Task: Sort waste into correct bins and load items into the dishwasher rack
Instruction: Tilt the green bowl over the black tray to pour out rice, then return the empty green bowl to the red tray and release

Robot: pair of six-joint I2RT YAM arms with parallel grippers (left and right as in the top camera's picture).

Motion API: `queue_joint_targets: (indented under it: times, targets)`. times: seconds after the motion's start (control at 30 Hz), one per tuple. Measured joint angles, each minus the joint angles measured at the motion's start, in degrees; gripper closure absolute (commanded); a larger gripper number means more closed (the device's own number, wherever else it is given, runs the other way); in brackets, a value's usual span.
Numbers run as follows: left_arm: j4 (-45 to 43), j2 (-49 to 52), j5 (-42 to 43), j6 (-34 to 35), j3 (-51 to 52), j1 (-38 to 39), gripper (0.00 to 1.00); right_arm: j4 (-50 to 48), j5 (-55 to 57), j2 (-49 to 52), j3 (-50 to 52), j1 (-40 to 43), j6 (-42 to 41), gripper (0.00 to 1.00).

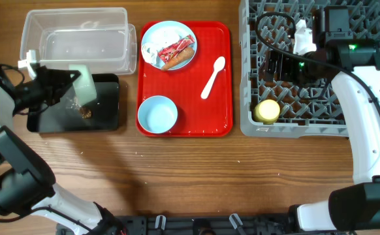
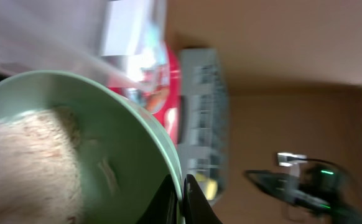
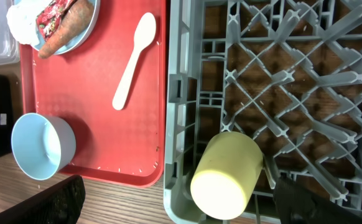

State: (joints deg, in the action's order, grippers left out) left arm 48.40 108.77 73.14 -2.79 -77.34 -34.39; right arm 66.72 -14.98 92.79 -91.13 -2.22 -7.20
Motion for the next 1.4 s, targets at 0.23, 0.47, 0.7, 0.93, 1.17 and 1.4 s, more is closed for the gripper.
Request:
queue_joint_targets:
  times: [0.23,0.47,0.7,0.93,1.17,1.4]
  targets:
    - [0.2,0.4,13.1,0.0,0.0,-3.1,0.96,0.1,0.0,0.0,0.0,0.0,0.0,0.01]
    - [0.5,0.4,15.1,4.5,0.0,-3.4,0.96,0.1,0.0,0.0,0.0,0.0,0.0,0.01]
    - [0.4,0.4,15.3,8.7,0.0,-3.4,0.96,0.1,0.0,0.0,0.0,0.0,0.5,0.01]
    - [0.4,0.4,15.3,9.1,0.0,-3.0,0.96,0.1,0.0,0.0,0.0,0.0,1.5,0.01]
    - [-2.1,-1.6,7.7,9.2,0.1,8.6,0.96,0.1,0.0,0.0,0.0,0.0,2.8,0.01]
    - [-14.0,-6.8,-22.0,10.5,0.2,38.1,0.96,0.2,0.0,0.0,0.0,0.0,3.0,0.01]
